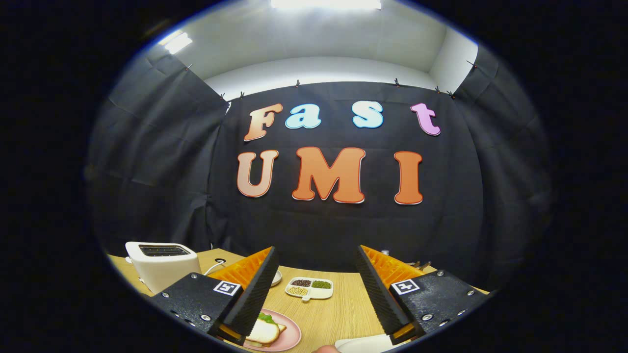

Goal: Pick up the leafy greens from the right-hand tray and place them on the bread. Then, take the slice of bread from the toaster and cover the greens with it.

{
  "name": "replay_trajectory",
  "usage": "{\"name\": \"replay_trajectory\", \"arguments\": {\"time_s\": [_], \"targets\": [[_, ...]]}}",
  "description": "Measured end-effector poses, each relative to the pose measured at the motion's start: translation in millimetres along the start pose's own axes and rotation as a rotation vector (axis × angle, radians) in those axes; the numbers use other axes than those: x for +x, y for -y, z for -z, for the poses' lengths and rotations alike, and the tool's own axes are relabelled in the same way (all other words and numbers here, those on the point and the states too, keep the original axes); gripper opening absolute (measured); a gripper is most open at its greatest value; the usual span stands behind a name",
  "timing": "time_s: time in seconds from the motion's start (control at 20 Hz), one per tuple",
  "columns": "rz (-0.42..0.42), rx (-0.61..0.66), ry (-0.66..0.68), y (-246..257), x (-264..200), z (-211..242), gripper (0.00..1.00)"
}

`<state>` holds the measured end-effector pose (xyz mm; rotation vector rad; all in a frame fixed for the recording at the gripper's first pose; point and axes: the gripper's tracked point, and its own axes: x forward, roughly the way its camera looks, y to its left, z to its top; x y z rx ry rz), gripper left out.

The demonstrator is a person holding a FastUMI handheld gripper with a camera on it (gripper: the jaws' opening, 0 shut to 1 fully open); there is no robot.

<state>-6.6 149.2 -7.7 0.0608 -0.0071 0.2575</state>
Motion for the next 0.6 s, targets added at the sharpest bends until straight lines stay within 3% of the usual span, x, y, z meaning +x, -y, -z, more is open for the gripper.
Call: {"name": "replay_trajectory", "arguments": {"time_s": [0.6], "targets": [[0.013, 0.000, 0.034, 0.4, -9.4, -4.4, 0.96]]}}
